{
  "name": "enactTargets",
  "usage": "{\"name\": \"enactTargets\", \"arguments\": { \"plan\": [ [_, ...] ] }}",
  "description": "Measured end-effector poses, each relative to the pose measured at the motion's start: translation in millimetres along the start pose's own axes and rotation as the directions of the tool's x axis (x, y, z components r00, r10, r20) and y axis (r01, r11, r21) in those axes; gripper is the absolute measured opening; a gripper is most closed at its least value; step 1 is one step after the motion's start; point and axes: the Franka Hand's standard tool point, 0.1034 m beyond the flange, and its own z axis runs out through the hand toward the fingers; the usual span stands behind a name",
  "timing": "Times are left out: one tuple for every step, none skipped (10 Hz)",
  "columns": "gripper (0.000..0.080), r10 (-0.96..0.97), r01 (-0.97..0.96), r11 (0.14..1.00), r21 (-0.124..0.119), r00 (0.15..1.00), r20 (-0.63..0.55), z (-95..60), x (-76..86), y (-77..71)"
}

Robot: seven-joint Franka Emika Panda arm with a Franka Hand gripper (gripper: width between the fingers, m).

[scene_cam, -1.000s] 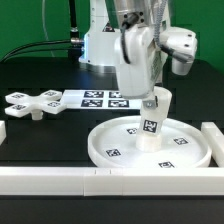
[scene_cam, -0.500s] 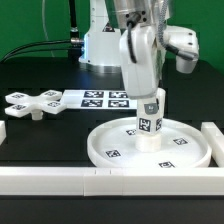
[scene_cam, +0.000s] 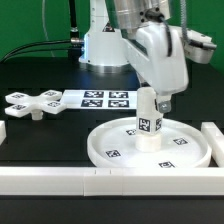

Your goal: Assemble round table

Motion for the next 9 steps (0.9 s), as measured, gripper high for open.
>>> {"name": "enactTargets", "arguments": {
  "plan": [
    [0.0649,-0.147,0.147,0.989,-0.010,0.989,-0.002,-1.7,0.0,0.1],
    [0.0649,-0.285,0.285,0.958,-0.022,0.958,-0.014,-2.3,-1.6,-0.6],
    [0.0649,-0.397,0.397,0.918,-0.020,0.918,-0.020,-1.5,-1.6,-1.1],
    [0.0649,-0.465,0.465,0.885,-0.022,0.885,-0.017,-0.7,-1.4,-0.5],
    [0.0649,-0.538,0.538,0.843,-0.024,0.843,-0.015,-0.2,-1.3,-0.3],
    [0.0649,-0.600,0.599,0.800,-0.025,0.800,-0.012,0.0,-1.2,-0.2],
    [0.0649,-0.677,0.676,0.736,-0.032,0.736,-0.017,0.1,-0.5,-0.3],
    [0.0649,-0.791,0.789,0.612,-0.064,0.609,-0.054,0.9,2.5,-0.7],
    [0.0649,-0.870,0.865,0.494,-0.085,0.489,-0.066,3.0,2.5,3.1]
  ]
}}
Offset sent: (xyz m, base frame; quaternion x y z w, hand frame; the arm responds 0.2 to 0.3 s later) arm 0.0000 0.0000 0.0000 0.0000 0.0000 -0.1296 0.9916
